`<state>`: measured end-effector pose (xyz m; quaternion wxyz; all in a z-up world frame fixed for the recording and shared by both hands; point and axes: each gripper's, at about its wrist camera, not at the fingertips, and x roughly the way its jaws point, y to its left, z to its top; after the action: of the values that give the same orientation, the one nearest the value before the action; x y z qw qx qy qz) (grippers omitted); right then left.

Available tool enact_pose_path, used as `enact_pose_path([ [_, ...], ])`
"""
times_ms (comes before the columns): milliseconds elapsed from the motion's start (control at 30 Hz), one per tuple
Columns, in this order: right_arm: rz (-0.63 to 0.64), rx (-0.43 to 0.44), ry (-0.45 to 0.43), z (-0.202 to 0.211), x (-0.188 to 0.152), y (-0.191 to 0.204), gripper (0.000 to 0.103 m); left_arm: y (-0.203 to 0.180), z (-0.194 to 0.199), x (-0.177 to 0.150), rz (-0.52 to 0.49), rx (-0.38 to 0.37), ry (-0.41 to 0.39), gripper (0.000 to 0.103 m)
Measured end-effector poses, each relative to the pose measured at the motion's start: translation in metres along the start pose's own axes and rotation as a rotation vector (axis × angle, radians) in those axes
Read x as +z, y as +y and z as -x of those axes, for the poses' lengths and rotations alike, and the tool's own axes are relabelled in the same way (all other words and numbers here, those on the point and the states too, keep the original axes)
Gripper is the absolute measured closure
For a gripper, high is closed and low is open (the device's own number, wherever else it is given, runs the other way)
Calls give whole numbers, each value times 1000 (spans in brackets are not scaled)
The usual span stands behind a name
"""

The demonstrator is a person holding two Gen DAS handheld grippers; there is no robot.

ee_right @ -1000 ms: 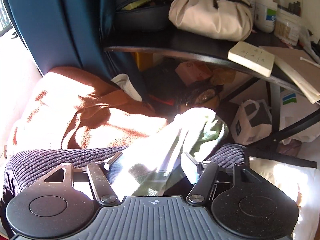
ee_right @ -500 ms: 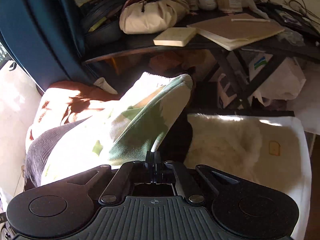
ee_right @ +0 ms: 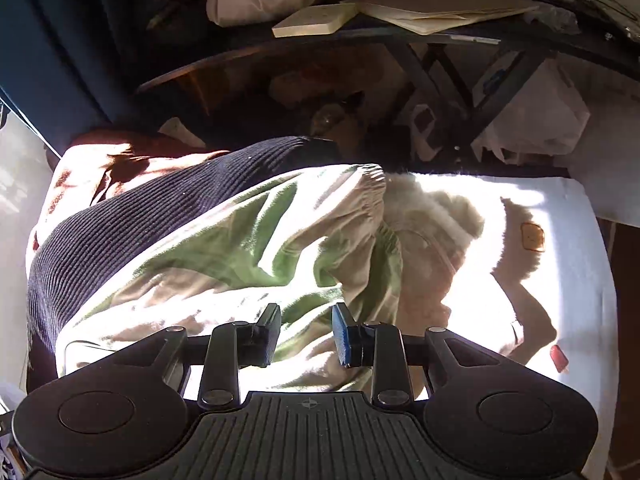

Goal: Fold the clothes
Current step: 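Hold the waistband with the right gripper while the left gripper grasps the pants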

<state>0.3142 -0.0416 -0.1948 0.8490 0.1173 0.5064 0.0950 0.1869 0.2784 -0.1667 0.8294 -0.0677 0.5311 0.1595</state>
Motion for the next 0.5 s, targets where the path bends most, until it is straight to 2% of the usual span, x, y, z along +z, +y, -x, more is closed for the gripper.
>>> enact_pose_path([
  [33, 14, 17, 5, -7, 4, 11, 68, 3, 0, -1, 9, 4, 2, 1],
  [100, 42, 49, 12, -20, 11, 34, 50, 9, 1, -3, 28, 15, 5, 1],
  [200, 45, 74, 28, -43, 25, 64, 31, 21, 0, -8, 65, 40, 17, 1],
  [333, -92, 123, 97, -76, 39, 84, 25, 44, 1, -10, 189, 61, 28, 1],
  [367, -109, 122, 112, -83, 40, 87, 29, 49, 2, -10, 222, 56, 30, 1],
  [400, -126, 121, 126, -90, 41, 90, 54, 55, 3, -10, 262, 48, 33, 1],
  [433, -133, 112, 140, -95, 40, 92, 69, 62, 3, -10, 300, 37, 36, 1],
  [467, -124, 102, 142, -96, 39, 93, 90, 68, 4, -11, 339, 25, 40, 1],
  [500, -110, 106, 134, -93, 37, 92, 97, 74, 3, -12, 376, 9, 46, 1],
])
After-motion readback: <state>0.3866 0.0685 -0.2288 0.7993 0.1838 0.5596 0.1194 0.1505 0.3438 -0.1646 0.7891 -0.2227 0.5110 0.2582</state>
